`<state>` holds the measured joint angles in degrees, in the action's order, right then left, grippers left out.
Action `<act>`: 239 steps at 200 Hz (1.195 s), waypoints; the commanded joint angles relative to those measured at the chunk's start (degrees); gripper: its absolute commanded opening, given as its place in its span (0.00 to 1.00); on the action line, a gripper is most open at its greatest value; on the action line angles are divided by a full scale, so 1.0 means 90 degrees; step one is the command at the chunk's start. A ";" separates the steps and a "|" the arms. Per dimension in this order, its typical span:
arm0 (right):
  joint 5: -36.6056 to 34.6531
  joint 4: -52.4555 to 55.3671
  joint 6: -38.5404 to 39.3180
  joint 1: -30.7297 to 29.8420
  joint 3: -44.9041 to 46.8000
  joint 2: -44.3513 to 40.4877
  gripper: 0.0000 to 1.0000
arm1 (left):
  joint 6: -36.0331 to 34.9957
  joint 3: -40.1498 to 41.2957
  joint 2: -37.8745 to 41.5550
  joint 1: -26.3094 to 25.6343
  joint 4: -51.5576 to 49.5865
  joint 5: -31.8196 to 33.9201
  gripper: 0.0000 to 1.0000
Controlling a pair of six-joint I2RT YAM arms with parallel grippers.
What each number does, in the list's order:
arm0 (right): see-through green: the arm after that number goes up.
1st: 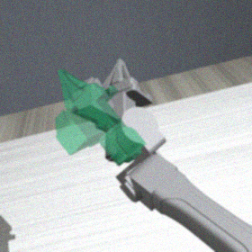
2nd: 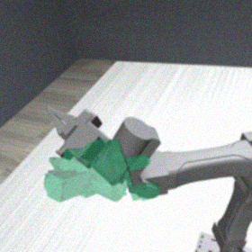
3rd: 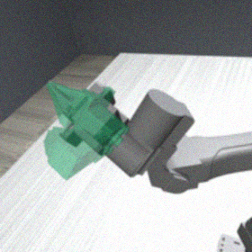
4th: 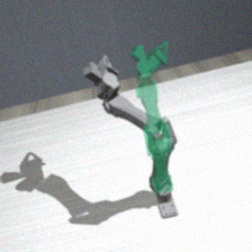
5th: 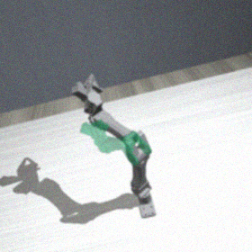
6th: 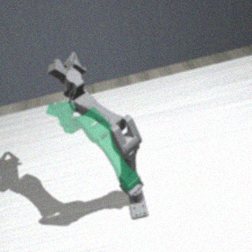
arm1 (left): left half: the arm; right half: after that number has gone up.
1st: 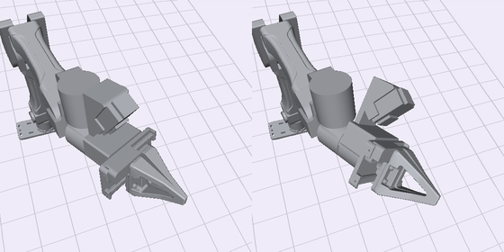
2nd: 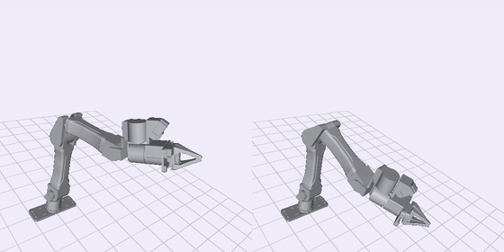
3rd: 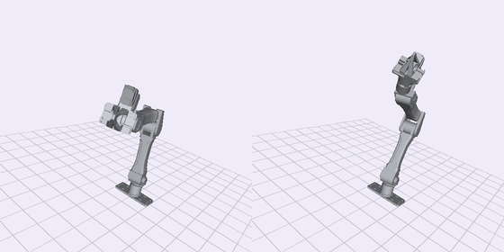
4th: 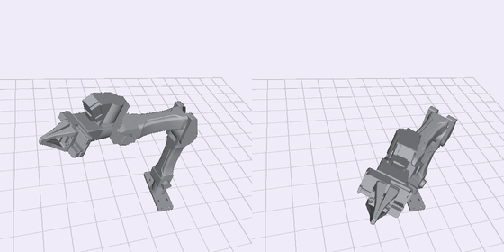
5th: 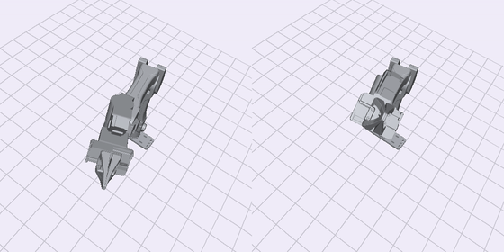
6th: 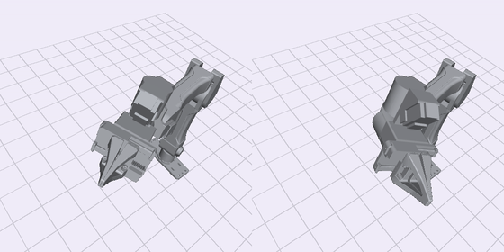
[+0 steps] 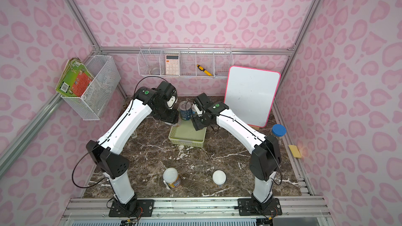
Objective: Put the canned food in the basket
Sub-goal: Place the canned food in the basket.
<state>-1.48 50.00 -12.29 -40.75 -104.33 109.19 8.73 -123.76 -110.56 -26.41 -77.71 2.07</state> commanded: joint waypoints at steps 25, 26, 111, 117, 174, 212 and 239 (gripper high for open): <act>-0.0045 0.0356 0.0483 0.0055 -0.1358 0.1261 0.36 | -0.0314 -0.1131 -0.1220 0.0205 -0.0108 -0.0376 0.00; -0.0048 0.0369 0.0490 0.0060 -0.1382 0.1283 0.36 | -0.0315 -0.1141 -0.1245 0.0207 -0.0117 -0.0381 0.00; -0.0265 0.0420 0.0577 0.0290 -0.1817 0.2174 0.36 | -0.0357 -0.1202 -0.2080 0.0425 0.0021 -0.0547 0.00; -0.0312 0.0421 0.0575 0.0290 -0.1849 0.2228 0.36 | -0.0367 -0.1207 -0.2129 0.0434 0.0036 -0.0551 0.00; -0.0440 0.0179 0.0497 0.0339 -0.1885 0.2619 0.36 | -0.0349 -0.1229 -0.2523 0.0513 0.0254 -0.0485 0.00; -0.0650 0.0034 0.0434 0.0346 -0.1828 0.2684 0.37 | -0.0431 -0.1268 -0.2676 0.0521 0.0372 -0.0518 0.00; -0.0715 -0.0070 0.0390 0.0372 -0.1727 0.2679 0.42 | -0.0457 -0.1314 -0.2791 0.0513 0.0334 -0.0553 0.14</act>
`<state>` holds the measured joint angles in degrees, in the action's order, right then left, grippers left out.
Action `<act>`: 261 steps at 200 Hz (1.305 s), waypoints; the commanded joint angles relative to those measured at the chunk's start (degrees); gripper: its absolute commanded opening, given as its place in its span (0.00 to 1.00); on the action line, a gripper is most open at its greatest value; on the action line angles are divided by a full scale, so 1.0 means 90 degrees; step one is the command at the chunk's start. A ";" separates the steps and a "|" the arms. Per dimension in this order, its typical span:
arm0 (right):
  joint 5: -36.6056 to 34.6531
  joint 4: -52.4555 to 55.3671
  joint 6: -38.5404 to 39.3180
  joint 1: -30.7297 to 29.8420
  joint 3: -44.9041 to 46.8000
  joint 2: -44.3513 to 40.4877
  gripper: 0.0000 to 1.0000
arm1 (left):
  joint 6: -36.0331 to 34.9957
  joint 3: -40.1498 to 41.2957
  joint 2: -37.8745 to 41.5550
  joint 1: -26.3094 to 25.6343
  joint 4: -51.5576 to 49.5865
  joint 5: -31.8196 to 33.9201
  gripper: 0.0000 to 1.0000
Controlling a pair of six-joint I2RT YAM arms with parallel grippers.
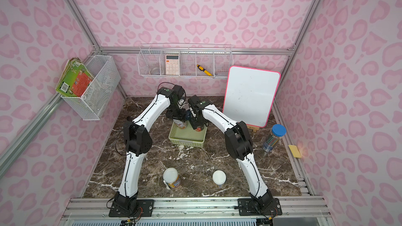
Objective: Put the canned food in the basket
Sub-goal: Place the canned food in the basket.
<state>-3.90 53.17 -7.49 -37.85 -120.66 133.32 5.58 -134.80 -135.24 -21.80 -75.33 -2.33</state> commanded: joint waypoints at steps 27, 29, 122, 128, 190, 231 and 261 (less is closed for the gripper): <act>-0.0392 -0.0579 -0.0193 0.0092 0.0288 -0.0084 0.54 | -0.0053 -0.0088 -0.0010 0.0009 0.0091 -0.0030 0.39; -0.0388 -0.0591 -0.0193 0.0093 0.0300 -0.0088 0.54 | -0.0047 -0.0085 -0.0005 0.0003 0.0089 -0.0033 0.41; -0.0533 -0.0779 -0.0184 0.0161 0.0512 -0.0211 0.78 | 0.0149 -0.0178 0.0080 0.0001 0.0313 -0.0112 0.91; -0.0539 -0.0804 -0.0184 0.0150 0.0535 -0.0211 0.79 | 0.0144 -0.0223 0.0069 0.0001 0.0299 -0.0103 0.92; -0.0549 -0.1179 -0.0242 0.0146 0.0877 -0.0705 0.91 | 0.0311 -0.0266 0.0441 0.0002 0.0341 0.0092 0.99; -0.0408 -0.1499 -0.0290 0.0138 0.1081 -0.1137 0.94 | 0.0621 -0.0156 0.1272 0.0001 0.0352 0.0215 0.99; -0.0414 -0.1863 -0.0273 0.0061 0.1415 -0.1790 0.95 | 0.0701 0.0628 0.2356 0.0001 0.0417 0.0268 0.99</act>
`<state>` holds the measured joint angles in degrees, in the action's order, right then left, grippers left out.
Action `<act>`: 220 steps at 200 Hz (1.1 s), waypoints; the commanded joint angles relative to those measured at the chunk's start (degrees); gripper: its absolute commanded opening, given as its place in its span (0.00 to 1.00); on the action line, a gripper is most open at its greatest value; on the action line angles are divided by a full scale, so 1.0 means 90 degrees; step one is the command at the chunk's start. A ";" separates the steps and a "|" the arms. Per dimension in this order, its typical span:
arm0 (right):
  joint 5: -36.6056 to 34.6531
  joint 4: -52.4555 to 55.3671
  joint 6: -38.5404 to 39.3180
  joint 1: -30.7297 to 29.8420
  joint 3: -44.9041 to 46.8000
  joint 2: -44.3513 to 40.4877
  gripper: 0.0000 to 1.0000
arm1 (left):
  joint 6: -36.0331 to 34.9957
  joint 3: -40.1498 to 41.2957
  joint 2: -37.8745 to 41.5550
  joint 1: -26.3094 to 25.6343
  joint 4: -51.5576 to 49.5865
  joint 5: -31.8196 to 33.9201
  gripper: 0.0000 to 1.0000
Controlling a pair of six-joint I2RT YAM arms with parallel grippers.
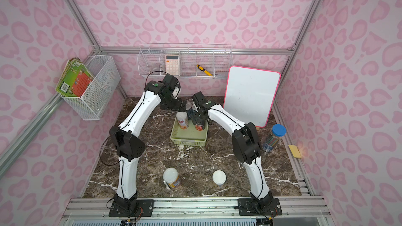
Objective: Put the canned food in the basket
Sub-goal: Place the canned food in the basket, then pick up the canned food from the center of the board.
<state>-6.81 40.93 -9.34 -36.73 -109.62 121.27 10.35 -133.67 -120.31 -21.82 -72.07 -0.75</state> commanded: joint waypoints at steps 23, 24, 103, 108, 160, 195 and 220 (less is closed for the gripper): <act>-0.0126 -0.0617 -0.0053 -0.0228 0.0466 -0.1108 0.95 | 0.0092 0.1937 0.1966 -0.0158 0.0511 -0.0179 0.99; -0.0134 -0.0610 -0.0054 -0.0241 0.0478 -0.1149 0.95 | 0.0057 0.2017 0.2027 -0.0165 0.0524 -0.0214 0.99; 0.0425 0.0673 -0.1421 -0.1094 0.4101 -0.4529 0.94 | 0.0608 0.6245 0.5283 -0.1422 0.0440 -0.1109 0.99; 0.0489 0.0651 -0.1547 -0.1135 0.4368 -0.4710 0.94 | 0.0670 0.6352 0.5326 -0.1496 0.0431 -0.1144 0.99; 0.0849 0.0651 -0.2413 -0.1647 0.5796 -0.5610 0.94 | 0.1205 0.6688 0.4987 -0.2281 0.0281 -0.1347 0.99; 0.0995 0.0671 -0.2771 -0.2042 0.6341 -0.5740 0.93 | 0.1341 0.6923 0.4667 -0.2535 -0.0135 -0.1456 0.99; 0.1031 0.0589 -0.2915 -0.2154 0.6605 -0.5777 0.93 | 0.1438 0.7140 0.4725 -0.2556 -0.0146 -0.1405 0.99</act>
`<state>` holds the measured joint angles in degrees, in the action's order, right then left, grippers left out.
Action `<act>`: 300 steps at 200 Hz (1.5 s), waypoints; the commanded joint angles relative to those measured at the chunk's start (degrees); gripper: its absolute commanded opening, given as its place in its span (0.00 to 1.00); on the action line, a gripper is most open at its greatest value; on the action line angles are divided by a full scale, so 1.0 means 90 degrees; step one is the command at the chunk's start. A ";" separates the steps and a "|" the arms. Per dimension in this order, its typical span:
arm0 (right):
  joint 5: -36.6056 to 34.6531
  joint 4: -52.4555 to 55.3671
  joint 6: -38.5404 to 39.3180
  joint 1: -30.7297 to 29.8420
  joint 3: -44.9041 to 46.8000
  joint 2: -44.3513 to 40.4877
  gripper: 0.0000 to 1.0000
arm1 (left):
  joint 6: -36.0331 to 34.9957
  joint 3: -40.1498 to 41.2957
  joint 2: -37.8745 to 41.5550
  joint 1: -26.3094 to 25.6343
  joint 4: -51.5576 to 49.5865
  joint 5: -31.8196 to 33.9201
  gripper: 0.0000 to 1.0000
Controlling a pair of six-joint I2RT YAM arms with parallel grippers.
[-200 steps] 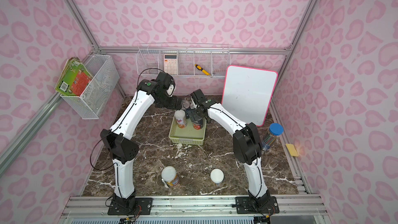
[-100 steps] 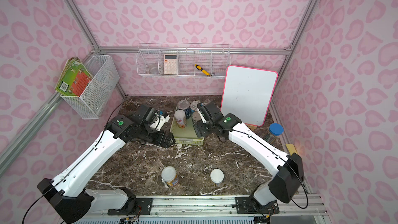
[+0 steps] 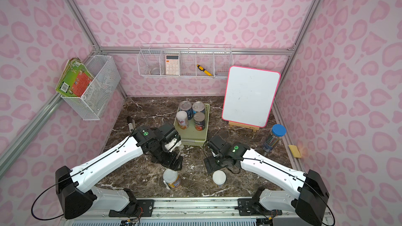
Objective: Put the canned food in the basket
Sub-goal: Pick up the canned food from the center of the board.
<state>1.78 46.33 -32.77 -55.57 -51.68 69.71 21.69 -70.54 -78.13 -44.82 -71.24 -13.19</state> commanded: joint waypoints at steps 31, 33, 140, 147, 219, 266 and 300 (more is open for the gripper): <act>0.0131 0.0052 -0.0379 -0.0083 0.0324 -0.0057 0.93 | 0.0245 0.0264 -0.0046 -0.0133 -0.0155 -0.0265 0.99; 0.0131 0.0056 -0.0388 -0.0080 0.0340 -0.0060 0.93 | 0.0253 0.0268 -0.0059 -0.0144 -0.0157 -0.0263 0.99; 0.0193 -0.0199 -0.0674 -0.0318 0.0912 0.0106 0.91 | 0.0470 0.0926 -0.0216 -0.0284 0.0233 -0.0420 0.90; 0.0216 -0.0246 -0.0690 -0.0320 0.0949 0.0111 0.91 | 0.0480 0.0941 -0.0225 -0.0284 0.0276 -0.0435 0.86; 0.0153 -0.0113 -0.0869 -0.0613 0.1082 0.0541 0.72 | 0.0496 0.1008 -0.0361 -0.0284 0.0358 -0.0415 0.39; -0.0375 0.0601 -0.0752 -0.0598 0.0408 0.0562 0.54 | 0.0405 0.0604 -0.0439 -0.0284 0.0068 -0.0192 0.13; -0.0622 0.0910 -0.0431 -0.0507 -0.0360 0.0694 0.52 | 0.0291 -0.0018 -0.0454 -0.0276 -0.0395 0.0083 0.06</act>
<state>-0.75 51.24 -39.18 -60.71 -51.11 75.31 26.04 -67.40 -82.17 -47.40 -71.07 -14.15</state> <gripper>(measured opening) 0.663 0.664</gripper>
